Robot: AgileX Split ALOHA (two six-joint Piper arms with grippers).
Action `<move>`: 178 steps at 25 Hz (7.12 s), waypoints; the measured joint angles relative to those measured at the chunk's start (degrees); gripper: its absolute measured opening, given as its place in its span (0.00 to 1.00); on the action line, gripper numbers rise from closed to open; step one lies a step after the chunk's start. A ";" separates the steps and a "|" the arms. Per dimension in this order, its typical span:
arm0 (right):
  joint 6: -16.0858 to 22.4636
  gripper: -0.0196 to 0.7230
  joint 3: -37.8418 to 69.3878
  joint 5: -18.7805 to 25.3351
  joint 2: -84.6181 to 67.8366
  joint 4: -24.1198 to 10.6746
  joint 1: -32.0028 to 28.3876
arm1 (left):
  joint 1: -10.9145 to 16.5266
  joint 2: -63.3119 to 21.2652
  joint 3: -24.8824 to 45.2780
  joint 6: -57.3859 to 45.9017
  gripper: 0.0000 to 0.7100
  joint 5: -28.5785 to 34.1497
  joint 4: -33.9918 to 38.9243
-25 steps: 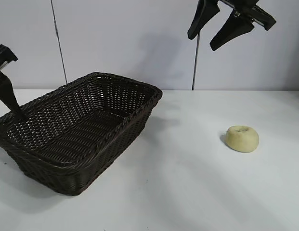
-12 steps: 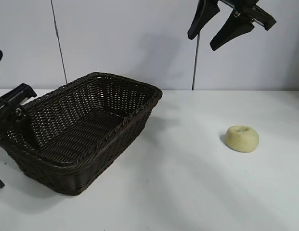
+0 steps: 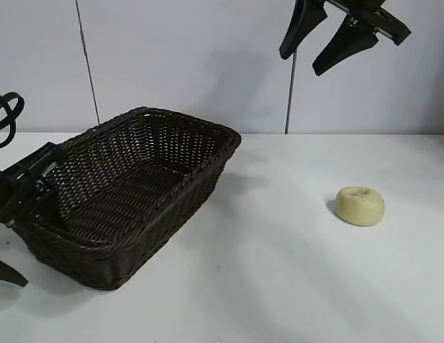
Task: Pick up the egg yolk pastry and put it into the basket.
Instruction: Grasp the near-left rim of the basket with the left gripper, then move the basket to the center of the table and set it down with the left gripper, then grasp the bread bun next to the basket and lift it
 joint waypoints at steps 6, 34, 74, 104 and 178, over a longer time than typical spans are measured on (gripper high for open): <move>0.00 0.56 0.00 0.00 0.00 0.00 0.00 | 0.00 0.00 -0.13 0.00 0.17 -0.72 -1.46; 0.00 0.56 0.00 0.27 0.00 0.00 0.00 | 0.06 4.16 -22.81 8.05 0.14 21.28 12.42; 0.00 0.56 0.00 0.74 0.00 0.00 0.00 | 4.73 20.84 -46.55 42.82 0.14 42.60 7.91; 0.00 0.56 0.00 0.63 0.00 0.00 0.00 | 4.67 28.41 -46.81 47.58 0.54 38.35 1.94; 2.34 0.70 0.00 3.92 0.00 -8.73 -4.08 | 3.21 6.52 -40.84 43.30 0.73 32.07 -11.02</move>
